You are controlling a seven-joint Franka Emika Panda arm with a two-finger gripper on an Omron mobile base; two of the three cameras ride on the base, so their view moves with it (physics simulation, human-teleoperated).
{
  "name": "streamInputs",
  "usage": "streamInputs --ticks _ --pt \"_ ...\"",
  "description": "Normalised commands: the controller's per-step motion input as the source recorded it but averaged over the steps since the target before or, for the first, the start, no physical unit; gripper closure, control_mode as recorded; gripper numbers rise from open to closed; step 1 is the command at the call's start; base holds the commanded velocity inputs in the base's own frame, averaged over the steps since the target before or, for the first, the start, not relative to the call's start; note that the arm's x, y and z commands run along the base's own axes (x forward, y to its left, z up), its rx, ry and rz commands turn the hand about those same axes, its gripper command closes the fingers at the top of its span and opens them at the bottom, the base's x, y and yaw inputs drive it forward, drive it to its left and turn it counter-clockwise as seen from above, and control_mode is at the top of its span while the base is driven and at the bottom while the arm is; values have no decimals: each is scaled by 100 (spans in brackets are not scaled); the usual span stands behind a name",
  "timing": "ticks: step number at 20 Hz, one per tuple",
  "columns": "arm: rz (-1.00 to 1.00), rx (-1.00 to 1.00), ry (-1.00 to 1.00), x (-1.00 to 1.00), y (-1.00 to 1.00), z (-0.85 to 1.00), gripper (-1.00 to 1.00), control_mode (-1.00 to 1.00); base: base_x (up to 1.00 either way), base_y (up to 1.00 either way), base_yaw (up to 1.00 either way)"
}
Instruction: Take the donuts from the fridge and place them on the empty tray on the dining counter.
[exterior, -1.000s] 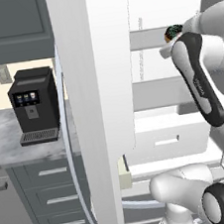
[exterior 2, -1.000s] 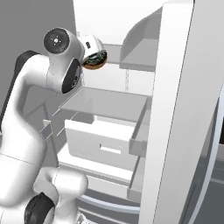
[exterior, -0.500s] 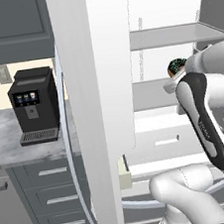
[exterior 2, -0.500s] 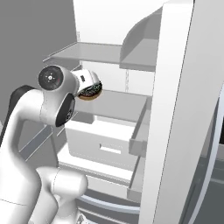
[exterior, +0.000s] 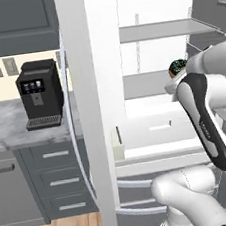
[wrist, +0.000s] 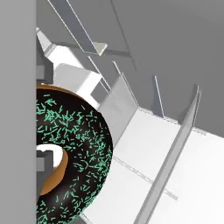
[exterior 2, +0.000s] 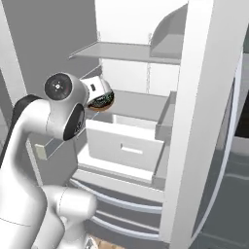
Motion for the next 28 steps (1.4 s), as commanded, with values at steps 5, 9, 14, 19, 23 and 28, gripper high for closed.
streamInputs --ticks 5,9,14,19,23,28 --pt "0 0 0 0 0 0 100 100 -82 -34 21" --pt "0 0 0 0 0 0 100 100 -19 -34 53" --pt "0 0 0 0 0 0 100 100 -5 -25 72" --pt "0 0 0 0 0 0 100 100 -60 -21 75" --pt "0 0 0 0 0 0 100 100 -88 -19 72" --pt "0 0 0 0 0 0 100 100 -98 -13 68"
